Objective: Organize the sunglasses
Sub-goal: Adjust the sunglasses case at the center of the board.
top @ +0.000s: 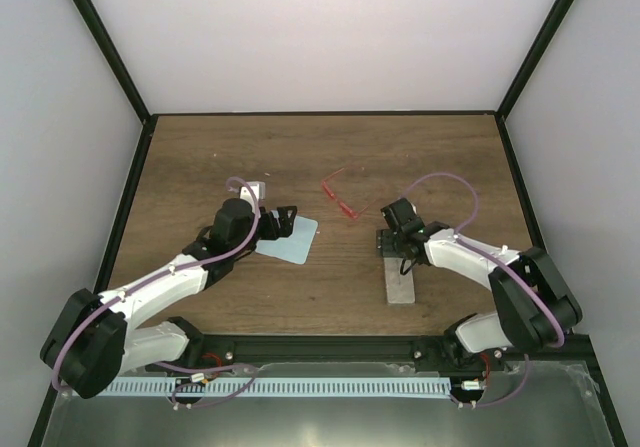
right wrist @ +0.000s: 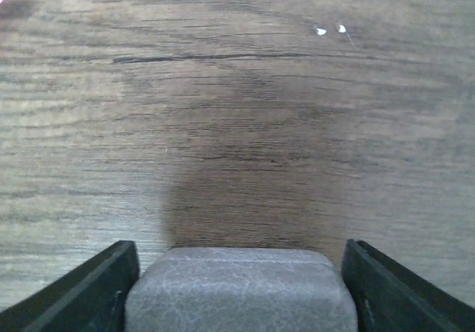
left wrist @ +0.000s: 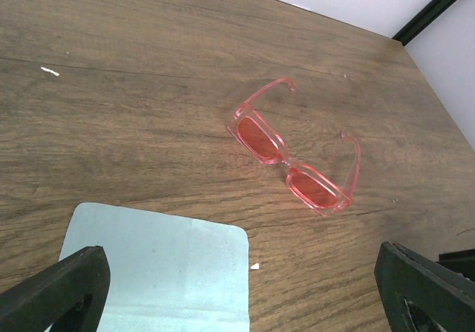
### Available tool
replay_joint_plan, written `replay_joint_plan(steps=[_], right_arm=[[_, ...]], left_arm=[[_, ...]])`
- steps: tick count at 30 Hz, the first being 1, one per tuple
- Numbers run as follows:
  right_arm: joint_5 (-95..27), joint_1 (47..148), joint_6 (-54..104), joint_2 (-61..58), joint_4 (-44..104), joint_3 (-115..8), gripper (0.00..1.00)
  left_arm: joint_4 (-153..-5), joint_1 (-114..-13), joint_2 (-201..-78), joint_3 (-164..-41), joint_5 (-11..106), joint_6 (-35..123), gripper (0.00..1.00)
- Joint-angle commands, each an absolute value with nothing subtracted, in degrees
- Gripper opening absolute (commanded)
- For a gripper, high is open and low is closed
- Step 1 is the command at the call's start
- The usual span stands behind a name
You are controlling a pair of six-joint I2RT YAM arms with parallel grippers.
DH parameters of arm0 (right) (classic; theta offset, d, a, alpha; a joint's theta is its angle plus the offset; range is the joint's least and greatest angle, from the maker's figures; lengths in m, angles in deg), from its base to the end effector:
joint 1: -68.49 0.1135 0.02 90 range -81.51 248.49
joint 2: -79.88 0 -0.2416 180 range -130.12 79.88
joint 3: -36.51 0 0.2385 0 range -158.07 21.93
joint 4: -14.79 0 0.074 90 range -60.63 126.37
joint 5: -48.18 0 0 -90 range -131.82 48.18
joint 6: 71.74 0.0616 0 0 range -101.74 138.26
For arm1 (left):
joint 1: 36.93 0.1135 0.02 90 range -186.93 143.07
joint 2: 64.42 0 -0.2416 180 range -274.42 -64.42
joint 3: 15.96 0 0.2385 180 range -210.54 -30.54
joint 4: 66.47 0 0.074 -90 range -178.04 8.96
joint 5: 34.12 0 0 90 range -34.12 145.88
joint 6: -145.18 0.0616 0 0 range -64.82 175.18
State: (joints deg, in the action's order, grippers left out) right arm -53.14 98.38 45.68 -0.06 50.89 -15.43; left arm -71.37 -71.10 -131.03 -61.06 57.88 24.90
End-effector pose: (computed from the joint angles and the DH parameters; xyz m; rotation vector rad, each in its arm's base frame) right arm 0.2202 0.1126 0.1185 0.0033 2.6525 0.0618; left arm 0.2224 -0.1484 0.1875 0.0485 2.0974 -0.6625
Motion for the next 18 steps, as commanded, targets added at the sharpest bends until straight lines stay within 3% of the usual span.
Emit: replay_joint_plan(steps=[1,7,18], right_arm=[[-53.33,98.89,45.48,1.14,51.16,-15.71,0.7],[-52.9,98.88,45.43,2.23,50.38,-16.75,0.6],[-54.73,98.81,44.78,-14.37,50.52,-32.14,0.63]], left_arm=[[-71.63,-71.23,-130.95,-61.03,57.42,24.55,1.0],[-71.68,-71.21,-131.01,-60.99,57.48,24.61,1.0],[-71.73,-71.2,-131.03,-61.12,57.57,24.82,1.0]])
